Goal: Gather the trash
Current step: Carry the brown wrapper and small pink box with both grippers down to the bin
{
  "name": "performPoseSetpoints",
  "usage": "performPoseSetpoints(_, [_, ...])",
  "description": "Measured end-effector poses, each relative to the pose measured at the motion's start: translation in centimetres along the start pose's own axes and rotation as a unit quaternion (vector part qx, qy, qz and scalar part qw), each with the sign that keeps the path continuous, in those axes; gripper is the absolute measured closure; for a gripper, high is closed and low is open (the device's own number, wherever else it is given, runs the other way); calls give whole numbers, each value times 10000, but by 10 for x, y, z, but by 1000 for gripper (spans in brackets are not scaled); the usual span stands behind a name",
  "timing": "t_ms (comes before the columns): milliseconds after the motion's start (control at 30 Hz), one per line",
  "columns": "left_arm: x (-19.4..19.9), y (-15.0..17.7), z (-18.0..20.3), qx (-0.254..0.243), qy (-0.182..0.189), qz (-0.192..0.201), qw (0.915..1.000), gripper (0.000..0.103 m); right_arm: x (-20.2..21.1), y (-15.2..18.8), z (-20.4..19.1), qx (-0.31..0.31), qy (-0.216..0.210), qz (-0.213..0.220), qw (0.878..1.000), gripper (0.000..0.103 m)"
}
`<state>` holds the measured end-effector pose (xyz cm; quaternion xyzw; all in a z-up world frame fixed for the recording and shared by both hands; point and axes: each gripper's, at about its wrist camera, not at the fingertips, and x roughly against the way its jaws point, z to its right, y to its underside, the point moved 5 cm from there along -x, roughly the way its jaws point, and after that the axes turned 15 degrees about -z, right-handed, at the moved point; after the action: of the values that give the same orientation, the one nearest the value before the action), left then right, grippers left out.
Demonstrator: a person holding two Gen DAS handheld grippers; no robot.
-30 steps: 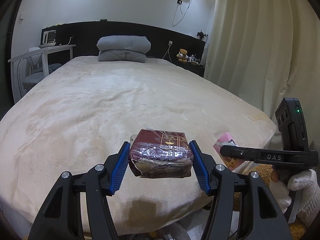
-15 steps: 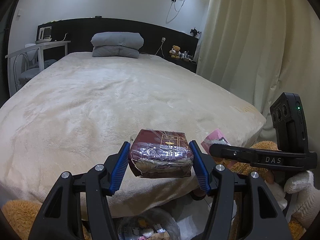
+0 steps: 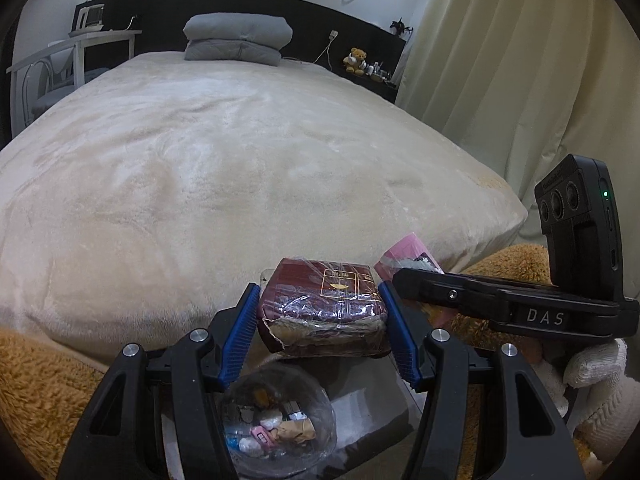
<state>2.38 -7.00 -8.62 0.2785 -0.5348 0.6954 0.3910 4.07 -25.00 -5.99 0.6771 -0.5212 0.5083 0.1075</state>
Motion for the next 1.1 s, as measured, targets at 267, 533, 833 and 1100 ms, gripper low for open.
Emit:
performPoseSetpoints(267, [-22,17,-14,233,16,-605,9979,45,-26,8,8,-223,96,-565,9981,70])
performPoseSetpoints(533, [-59,42,-22,384,-41,-1454,9886,45,-56,19,22,-465,235,-1253,9908,70])
performPoseSetpoints(833, [-82,57,-31,515,-53,-2008,9783,45,-87,29,34,-708,318,-1897,9788,70])
performPoseSetpoints(1100, [-101,68,-35,664,-62,-2438,9675,44,-110,39,42,-947,429,-2397,9653,70])
